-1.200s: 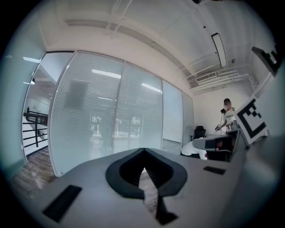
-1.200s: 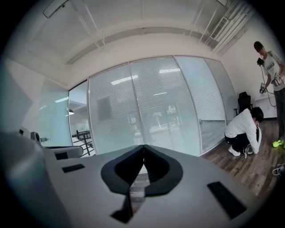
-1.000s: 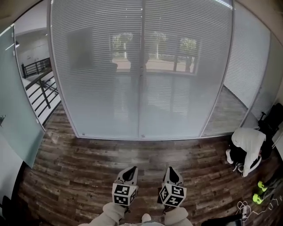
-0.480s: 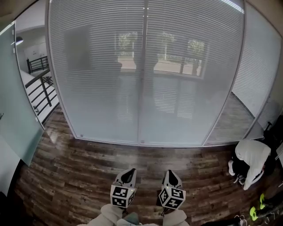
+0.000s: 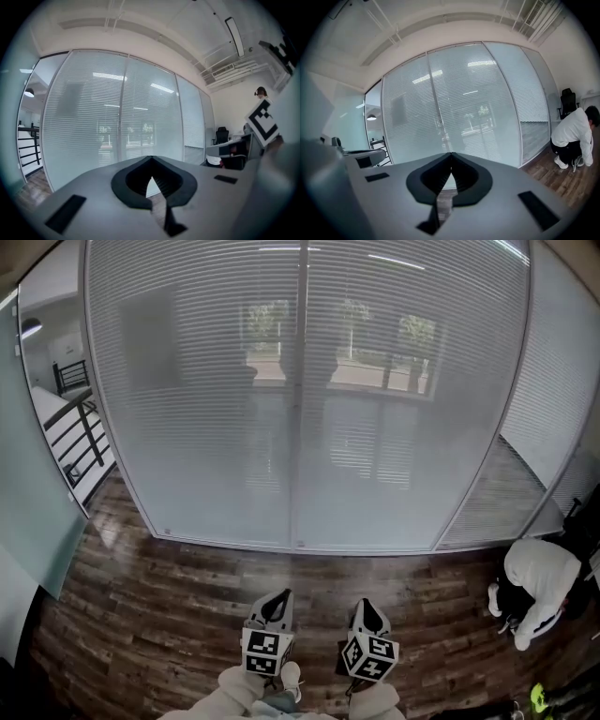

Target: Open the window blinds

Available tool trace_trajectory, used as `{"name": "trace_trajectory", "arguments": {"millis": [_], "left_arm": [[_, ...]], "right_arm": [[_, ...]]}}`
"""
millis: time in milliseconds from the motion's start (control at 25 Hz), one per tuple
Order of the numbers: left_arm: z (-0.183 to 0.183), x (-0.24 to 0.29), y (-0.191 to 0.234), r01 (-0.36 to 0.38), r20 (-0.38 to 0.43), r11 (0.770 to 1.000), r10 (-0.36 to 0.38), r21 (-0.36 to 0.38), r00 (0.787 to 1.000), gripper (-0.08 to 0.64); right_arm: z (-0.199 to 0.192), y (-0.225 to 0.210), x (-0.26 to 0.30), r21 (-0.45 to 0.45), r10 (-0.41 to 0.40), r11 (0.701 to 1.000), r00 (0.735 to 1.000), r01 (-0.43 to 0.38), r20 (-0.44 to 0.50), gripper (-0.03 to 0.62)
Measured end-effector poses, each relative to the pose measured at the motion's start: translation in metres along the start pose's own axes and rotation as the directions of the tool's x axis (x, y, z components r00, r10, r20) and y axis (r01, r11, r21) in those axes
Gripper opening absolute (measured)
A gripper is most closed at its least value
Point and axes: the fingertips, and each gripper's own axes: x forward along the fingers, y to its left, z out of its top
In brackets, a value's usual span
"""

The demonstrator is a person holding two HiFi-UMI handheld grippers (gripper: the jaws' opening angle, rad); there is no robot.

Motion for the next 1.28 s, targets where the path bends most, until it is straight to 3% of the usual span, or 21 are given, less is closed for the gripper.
{"name": "trace_trajectory", "arguments": {"millis": [360,520,840,1040,1280], "left_arm": [[0.018,0.121,0.043,0.024,-0.028,1.000,-0.023,0.008,0.999,-0.003],[0.032,0.170,0.068,0.046,-0.009,0.999,-0.046,0.000,0.999,-0.002],[0.043,0.228,0.088,0.129,0.008,0.992,-0.129,-0.014,0.992,-0.003],[0.050,0.259,0.104,0.109,0.064,0.992,-0.113,0.063,0.992,-0.003],[0.053,0.302,0.123,0.057,0.043,0.997,-0.059,0.054,0.997,-0.003]], "right_arm": [[0.038,-0.016,0.117,0.045,-0.026,0.999,0.999,0.025,0.025,0.012],[0.057,-0.003,0.170,0.053,0.003,0.999,0.999,-0.006,0.051,0.012],[0.056,-0.004,0.235,0.053,-0.035,0.998,0.999,0.034,0.021,0.012],[0.065,-0.015,0.269,0.056,-0.061,0.997,0.998,0.060,0.020,0.012],[0.078,-0.025,0.315,0.043,-0.054,0.998,0.998,0.053,0.018,0.012]]}}
